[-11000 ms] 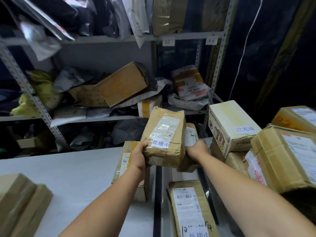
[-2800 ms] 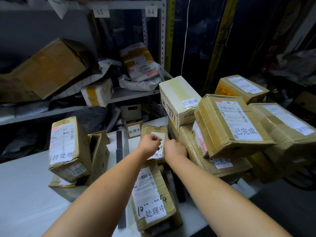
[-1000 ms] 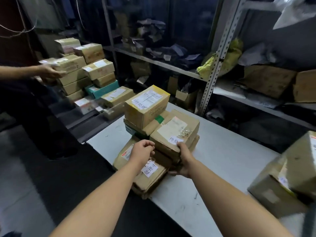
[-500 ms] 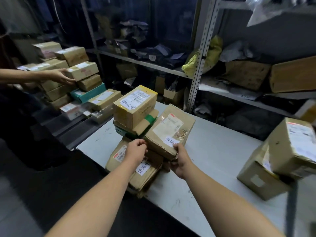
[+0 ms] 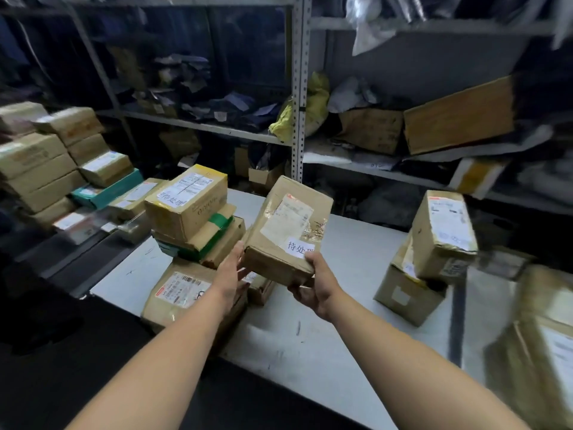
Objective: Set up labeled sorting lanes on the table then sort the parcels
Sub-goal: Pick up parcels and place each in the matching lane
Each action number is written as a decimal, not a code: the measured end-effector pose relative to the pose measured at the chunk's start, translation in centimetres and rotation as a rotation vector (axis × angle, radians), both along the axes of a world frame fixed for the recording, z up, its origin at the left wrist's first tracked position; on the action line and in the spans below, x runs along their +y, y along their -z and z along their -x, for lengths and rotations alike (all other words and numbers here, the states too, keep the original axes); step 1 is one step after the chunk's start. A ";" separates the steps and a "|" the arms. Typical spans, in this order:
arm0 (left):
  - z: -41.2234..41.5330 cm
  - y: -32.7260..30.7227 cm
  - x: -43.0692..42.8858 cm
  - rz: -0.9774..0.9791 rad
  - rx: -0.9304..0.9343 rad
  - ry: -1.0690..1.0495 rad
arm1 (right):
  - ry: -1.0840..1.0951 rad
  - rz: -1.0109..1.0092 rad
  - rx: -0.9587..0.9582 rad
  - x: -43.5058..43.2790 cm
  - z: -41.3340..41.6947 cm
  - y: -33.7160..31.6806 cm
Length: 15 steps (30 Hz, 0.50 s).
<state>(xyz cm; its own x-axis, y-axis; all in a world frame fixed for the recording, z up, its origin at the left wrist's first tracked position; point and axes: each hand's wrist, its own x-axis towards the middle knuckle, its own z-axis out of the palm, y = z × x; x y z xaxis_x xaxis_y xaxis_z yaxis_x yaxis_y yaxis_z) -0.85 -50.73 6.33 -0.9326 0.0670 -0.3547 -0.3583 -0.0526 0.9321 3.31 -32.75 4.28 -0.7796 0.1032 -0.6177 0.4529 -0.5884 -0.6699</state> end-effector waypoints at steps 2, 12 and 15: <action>-1.6 -1.0 2.1 -0.041 0.013 0.020 | -0.020 -0.080 0.019 2.1 -1.5 -0.2; -9.7 -1.5 11.2 -0.096 0.133 0.145 | -0.150 -0.397 0.109 11.5 -12.2 -2.5; -12.4 -2.4 14.6 -0.147 0.247 0.158 | -0.138 -0.461 0.161 14.1 -15.7 -3.6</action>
